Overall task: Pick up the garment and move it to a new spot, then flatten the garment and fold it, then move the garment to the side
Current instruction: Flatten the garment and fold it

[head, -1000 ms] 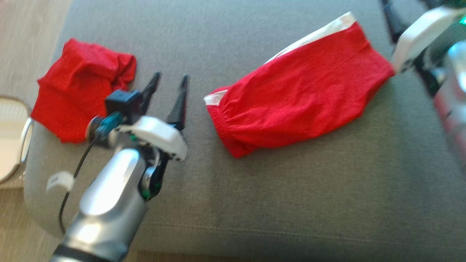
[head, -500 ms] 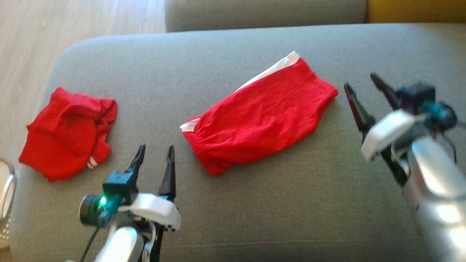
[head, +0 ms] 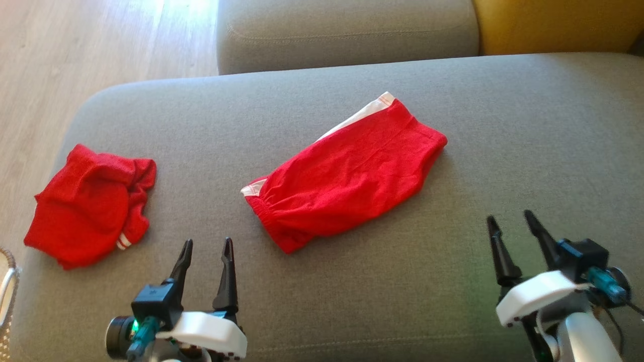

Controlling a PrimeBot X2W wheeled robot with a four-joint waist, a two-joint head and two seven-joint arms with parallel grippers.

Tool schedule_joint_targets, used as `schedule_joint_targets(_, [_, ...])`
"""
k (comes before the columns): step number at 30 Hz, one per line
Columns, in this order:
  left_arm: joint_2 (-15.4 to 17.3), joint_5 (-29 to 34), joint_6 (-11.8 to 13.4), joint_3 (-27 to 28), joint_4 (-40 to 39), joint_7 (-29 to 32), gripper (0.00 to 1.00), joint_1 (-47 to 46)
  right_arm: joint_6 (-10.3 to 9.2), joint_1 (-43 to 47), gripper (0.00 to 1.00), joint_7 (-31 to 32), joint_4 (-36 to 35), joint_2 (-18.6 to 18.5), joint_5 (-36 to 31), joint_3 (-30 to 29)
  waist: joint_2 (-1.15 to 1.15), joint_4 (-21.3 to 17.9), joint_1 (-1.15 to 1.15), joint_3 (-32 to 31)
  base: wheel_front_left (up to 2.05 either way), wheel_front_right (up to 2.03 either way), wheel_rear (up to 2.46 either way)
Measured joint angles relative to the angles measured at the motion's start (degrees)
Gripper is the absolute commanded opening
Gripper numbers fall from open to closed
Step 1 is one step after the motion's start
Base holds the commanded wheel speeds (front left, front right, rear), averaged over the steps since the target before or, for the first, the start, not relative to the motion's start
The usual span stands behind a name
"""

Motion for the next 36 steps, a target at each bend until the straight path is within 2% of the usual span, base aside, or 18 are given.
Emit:
schedule_joint_targets(6, [-0.67, 1.92, -2.55, 0.59, 1.21, 0.00, 1.00, -0.47, 0.00, -2.95, 1.00, 4.42, 2.91, 0.37, 6.92, 0.24, 0.00, 1.24, 0.00, 1.76, 0.00, 0.00, 0.00])
schedule_joint_targets(14, [-1.47, 3.37, -4.55, 0.82, 2.20, 0.00, 1.00, -3.52, 0.00, -16.06, 1.00, 10.40, 14.12, 0.33, 22.80, -2.82, 0.00, 5.32, 0.00, 5.58, 0.00, 0.00, 0.00])
schedule_joint_targets(20, [-1.62, 4.13, -5.21, 1.15, 2.53, 0.00, 1.00, -4.75, 0.00, -23.20, 1.00, 14.04, 22.74, 0.25, 28.24, -6.31, 0.00, 8.28, 0.01, 8.21, 0.00, 0.00, 0.00])
schedule_joint_targets(26, [-1.82, 4.31, -5.45, 1.67, 2.52, 0.00, 1.00, -6.18, 0.00, -30.83, 1.00, 16.75, 33.01, 0.19, 29.67, -12.36, 0.00, 11.35, 0.01, 11.35, 0.00, 0.00, 0.00])
schedule_joint_targets(36, [-2.04, 3.57, -5.46, 2.87, 2.02, 0.00, 1.00, -7.75, 0.00, -41.33, 1.00, 16.17, 45.50, -2.82, 22.34, -18.31, 0.00, 14.37, 0.01, 14.70, 0.00, 0.00, 0.00])
